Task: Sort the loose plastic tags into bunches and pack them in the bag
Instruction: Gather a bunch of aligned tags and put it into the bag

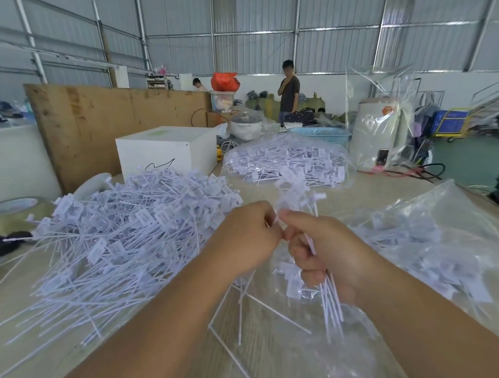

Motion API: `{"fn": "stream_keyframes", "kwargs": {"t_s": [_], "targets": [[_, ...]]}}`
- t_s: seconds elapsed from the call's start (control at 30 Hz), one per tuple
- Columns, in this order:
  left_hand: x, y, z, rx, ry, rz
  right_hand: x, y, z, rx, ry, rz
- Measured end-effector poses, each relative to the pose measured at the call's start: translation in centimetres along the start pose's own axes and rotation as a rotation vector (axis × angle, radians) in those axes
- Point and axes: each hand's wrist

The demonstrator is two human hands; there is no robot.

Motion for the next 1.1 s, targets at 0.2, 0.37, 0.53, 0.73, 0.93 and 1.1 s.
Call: {"fn": "stream_keyframes", "kwargs": {"t_s": [0.2, 0.37, 0.53, 0.73, 0.93, 1.1], "targets": [[0.3, 0.1, 0.0, 0.137, 0.143, -0.151, -0.7, -0.5, 1.1, -0.114, -0.025, 0.097], [0.5, -1.7, -0.2, 0.322, 0.097, -0.259, -1.0, -0.2, 1.5, -0.154, -0.164, 0.180], [0.7, -2.8, -0.1, 0.214, 0.142, -0.327, -1.1, 0.4, 1.4, -0.074, -0.265, 0.270], [0.6, -3.5, 0.4, -0.159, 0.066, -0.448, -0.6, 0.4, 0.5, 0.086, -0.478, 0.372], [0.5, -5.8, -0.8, -0.302, 0.049, -0.338, -0.6, 0.9, 0.1, -0.151, -0.491, 0.253], [2.0, -5.7, -4.6, -0.203, 0.052, -0.407, -0.7, 1.2, 0.7, 0.058, -0.511, 0.161]]}}
Point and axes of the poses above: each hand's wrist, its own x-axis away from the middle knuckle, its own y-axis out of the palm, z = x × y, and after that the axes turned 6 degrees about -y, right-handed
